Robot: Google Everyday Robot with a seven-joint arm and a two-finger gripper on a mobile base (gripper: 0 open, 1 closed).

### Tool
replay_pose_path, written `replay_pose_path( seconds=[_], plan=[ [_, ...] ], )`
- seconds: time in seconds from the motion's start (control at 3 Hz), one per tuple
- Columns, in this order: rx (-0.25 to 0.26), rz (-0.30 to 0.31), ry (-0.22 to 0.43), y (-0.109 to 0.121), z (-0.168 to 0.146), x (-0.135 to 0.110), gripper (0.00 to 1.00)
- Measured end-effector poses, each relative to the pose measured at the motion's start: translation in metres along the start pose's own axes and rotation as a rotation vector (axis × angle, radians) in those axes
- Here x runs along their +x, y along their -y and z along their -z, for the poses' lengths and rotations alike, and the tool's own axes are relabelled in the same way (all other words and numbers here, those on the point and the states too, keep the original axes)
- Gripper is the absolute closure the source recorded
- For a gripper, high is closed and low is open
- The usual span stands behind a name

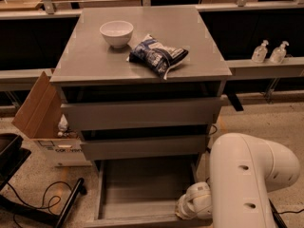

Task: Open bottom drawer

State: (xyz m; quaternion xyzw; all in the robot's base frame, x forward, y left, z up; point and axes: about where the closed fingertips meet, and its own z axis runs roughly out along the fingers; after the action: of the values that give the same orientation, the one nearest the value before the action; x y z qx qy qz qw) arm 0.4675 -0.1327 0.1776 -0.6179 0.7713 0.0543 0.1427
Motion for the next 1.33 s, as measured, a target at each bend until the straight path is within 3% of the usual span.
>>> replay_pose_path(
  seconds=[1.0,1.33],
  plan=[
    [-0.005,0.001,0.001,-0.0024,-0.0020,-0.0009,0.15],
    [-0.006,0.001,0.001,-0.0031,-0.0026,-0.0012,0.00]
  ],
)
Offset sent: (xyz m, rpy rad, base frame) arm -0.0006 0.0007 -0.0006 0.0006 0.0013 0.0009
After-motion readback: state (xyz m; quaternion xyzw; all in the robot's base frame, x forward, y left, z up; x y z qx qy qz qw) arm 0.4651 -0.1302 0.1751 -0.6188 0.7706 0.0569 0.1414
